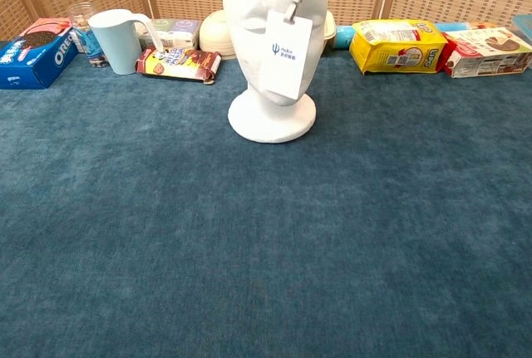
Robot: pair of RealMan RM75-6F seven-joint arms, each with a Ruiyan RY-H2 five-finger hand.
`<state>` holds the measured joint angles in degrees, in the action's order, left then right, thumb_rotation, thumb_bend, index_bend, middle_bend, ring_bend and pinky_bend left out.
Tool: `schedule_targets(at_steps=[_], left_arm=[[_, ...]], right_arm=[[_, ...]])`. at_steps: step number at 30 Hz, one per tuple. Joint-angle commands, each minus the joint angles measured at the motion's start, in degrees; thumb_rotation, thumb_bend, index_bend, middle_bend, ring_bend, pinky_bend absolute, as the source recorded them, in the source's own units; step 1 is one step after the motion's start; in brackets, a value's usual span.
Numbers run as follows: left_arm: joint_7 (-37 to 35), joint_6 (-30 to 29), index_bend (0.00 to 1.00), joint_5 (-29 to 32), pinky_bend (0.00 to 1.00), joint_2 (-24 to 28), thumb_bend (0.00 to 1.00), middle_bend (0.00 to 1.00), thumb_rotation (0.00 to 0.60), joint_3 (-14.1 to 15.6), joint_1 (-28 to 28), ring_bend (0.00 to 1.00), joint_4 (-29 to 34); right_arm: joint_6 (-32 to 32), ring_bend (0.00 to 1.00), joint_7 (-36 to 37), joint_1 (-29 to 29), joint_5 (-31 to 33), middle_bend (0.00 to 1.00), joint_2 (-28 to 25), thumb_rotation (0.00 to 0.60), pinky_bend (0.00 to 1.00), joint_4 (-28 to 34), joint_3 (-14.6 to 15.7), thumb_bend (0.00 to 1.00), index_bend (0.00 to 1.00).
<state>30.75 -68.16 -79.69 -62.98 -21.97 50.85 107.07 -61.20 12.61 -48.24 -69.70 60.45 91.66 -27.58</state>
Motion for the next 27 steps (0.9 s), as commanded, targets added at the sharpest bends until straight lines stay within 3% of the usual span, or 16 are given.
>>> schedule_targets(at_steps=[1, 27], left_arm=[[0.4, 0.3, 0.61, 0.2, 1.00, -0.1, 0.48, 1.00, 0.568, 0.1, 0.2, 1.00, -0.6], [2.3, 3.5, 0.61, 4.9, 1.00, -1.1, 0.48, 1.00, 0.567, 1.1, 2.5, 1.00, -6.4]], right_arm=[[0.6, 1.00, -0.3, -0.6, 0.2, 1.00, 0.5, 0.600, 1.00, -0.8, 0.1, 0.50, 0.81], [4.3, 1.00, -1.8, -6.1, 2.1, 1.00, 6.8, 0.600, 1.00, -9.3, 0.4, 0.48, 0.81]])
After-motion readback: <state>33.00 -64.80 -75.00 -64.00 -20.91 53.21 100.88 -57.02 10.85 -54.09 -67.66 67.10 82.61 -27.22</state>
